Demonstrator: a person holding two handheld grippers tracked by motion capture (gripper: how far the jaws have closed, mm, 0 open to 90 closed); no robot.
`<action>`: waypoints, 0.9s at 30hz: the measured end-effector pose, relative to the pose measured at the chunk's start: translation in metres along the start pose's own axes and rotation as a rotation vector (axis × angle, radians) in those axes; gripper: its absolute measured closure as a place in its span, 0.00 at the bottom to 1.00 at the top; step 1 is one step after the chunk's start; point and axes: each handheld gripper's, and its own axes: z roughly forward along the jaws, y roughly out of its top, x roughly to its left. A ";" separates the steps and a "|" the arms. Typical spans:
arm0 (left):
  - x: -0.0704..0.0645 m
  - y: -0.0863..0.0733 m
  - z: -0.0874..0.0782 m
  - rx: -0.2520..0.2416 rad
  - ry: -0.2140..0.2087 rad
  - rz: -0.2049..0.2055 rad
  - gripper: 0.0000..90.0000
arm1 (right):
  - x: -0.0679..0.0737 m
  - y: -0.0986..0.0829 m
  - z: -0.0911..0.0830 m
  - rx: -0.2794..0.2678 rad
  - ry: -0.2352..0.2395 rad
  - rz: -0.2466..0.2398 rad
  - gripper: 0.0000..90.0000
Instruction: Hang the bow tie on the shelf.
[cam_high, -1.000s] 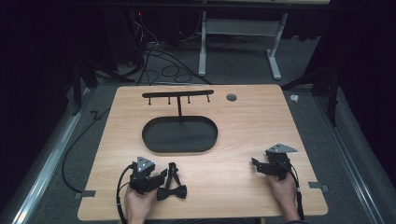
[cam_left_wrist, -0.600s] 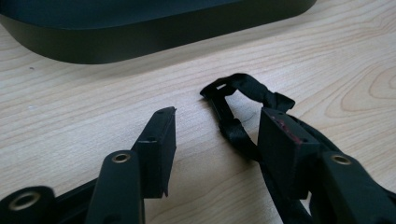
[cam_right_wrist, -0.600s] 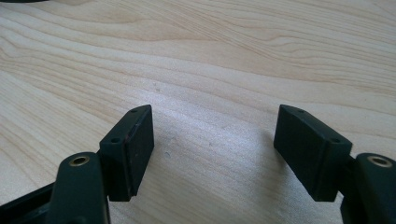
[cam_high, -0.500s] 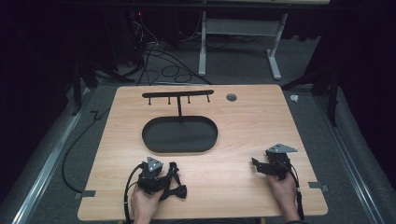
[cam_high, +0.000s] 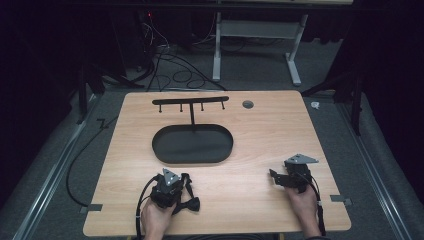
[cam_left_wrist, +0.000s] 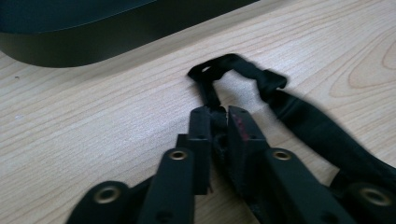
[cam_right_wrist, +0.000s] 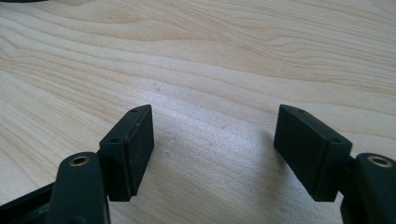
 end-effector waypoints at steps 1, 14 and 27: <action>0.000 0.000 0.000 0.000 0.000 0.000 0.93 | 0.000 0.000 0.000 0.000 0.000 0.000 0.33; 0.008 0.002 -0.008 -0.035 -0.034 -0.028 0.99 | 0.000 0.000 0.000 0.000 0.001 0.000 0.33; 0.014 0.011 -0.028 -0.103 -0.065 -0.036 0.99 | 0.000 0.000 0.000 0.000 0.001 0.000 0.33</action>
